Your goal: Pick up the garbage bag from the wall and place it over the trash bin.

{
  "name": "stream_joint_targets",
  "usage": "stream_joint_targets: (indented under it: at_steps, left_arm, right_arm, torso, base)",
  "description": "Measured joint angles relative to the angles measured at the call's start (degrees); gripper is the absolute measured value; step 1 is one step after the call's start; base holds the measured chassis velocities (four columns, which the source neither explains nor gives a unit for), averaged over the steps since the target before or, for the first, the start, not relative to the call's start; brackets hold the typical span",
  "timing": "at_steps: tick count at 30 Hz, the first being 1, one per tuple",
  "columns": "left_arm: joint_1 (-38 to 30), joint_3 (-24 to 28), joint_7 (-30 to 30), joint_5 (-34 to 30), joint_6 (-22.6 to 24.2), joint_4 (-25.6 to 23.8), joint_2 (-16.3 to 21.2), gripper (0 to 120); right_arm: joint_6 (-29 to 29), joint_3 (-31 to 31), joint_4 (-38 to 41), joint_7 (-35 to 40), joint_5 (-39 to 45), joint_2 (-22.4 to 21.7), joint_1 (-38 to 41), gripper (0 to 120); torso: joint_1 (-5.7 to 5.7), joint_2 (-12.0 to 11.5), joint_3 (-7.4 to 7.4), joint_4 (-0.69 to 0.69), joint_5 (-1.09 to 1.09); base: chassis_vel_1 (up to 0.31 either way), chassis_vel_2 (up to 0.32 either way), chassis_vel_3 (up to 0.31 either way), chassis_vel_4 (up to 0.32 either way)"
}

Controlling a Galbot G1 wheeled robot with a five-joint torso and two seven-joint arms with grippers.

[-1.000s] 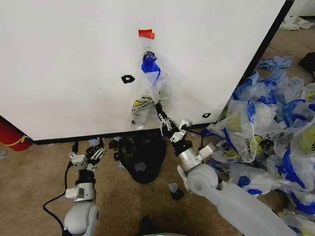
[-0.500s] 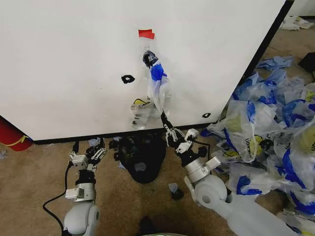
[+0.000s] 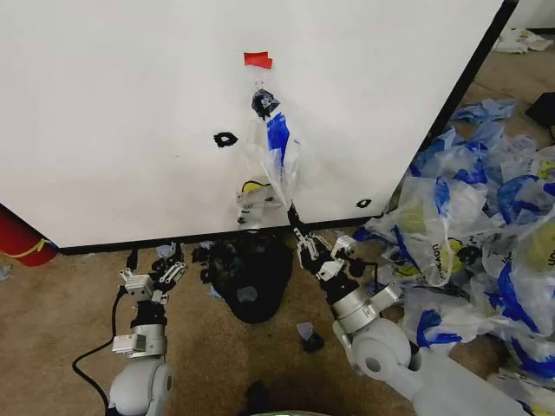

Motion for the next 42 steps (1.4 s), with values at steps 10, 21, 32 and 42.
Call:
stream_joint_targets:
  at_steps: [10, 21, 32, 42]
  left_arm:
    - [-0.3, 0.3, 0.0, -0.4, 0.0, 0.1, 0.7, 100]
    - [-0.3, 0.3, -0.1, -0.6, -0.2, 0.4, 1.4, 100]
    - [-0.1, 0.1, -0.3, -0.7, -0.4, 0.1, 1.8, 100]
    - [0.5, 0.1, -0.3, -0.6, -0.9, -0.2, 1.7, 100]
  right_arm:
    - [1.8, 0.0, 0.9, -0.1, -1.9, -2.6, -2.7, 0]
    - [2.7, 0.9, 2.7, -0.1, -3.5, -4.3, -4.8, 0]
    - [3.2, 2.9, 4.8, -0.3, -5.3, -5.7, -8.3, 0]
    - [4.3, 4.5, 5.5, -0.5, -7.7, -5.8, -12.1, 0]
  torso:
    - [0.0, 0.0, 0.0, 0.0, 0.01]
    - [0.0, 0.0, 0.0, 0.0, 0.0]
    - [0.0, 0.0, 0.0, -0.01, 0.0]
    - [0.0, 0.0, 0.0, 0.0, 0.0]
  base:
    - [0.0, 0.0, 0.0, 0.0]
    - [0.0, 0.0, 0.0, 0.0]
    - [0.0, 0.0, 0.0, 0.0]
    - [0.0, 0.0, 0.0, 0.0]
